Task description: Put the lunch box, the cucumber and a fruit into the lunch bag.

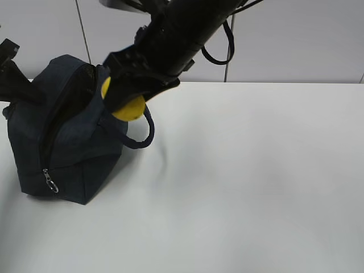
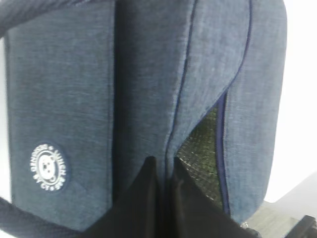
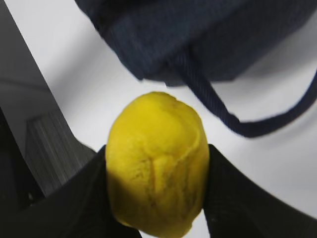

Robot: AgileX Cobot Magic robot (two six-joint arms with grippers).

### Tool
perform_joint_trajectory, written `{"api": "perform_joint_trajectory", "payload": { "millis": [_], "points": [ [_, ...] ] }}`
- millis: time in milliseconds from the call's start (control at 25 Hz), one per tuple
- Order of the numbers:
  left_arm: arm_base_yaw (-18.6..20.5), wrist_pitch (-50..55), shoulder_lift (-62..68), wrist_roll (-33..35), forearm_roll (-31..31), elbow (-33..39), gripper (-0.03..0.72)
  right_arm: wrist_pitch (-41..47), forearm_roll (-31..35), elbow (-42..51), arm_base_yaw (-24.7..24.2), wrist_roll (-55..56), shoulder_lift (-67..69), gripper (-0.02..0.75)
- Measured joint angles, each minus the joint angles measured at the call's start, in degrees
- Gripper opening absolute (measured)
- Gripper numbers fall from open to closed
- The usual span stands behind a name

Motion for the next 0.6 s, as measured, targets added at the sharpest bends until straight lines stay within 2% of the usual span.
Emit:
{"api": "perform_joint_trajectory", "payload": {
  "millis": [240, 440, 600],
  "points": [
    [0.0, 1.06, 0.0, 1.23, -2.12, 0.0, -0.006, -15.33, 8.1, 0.0, 0.0, 0.04, 0.23, 0.391],
    [0.0, 1.2, 0.0, 1.35, -2.38, 0.0, -0.006, -25.26, 20.6, -0.07, 0.0, 0.04, 3.63, 0.391],
    [0.0, 1.2, 0.0, 1.47, -2.38, 0.0, -0.006, -28.16, 31.85, -0.07, 0.0, -0.76, 8.25, 0.391]
  ]
}}
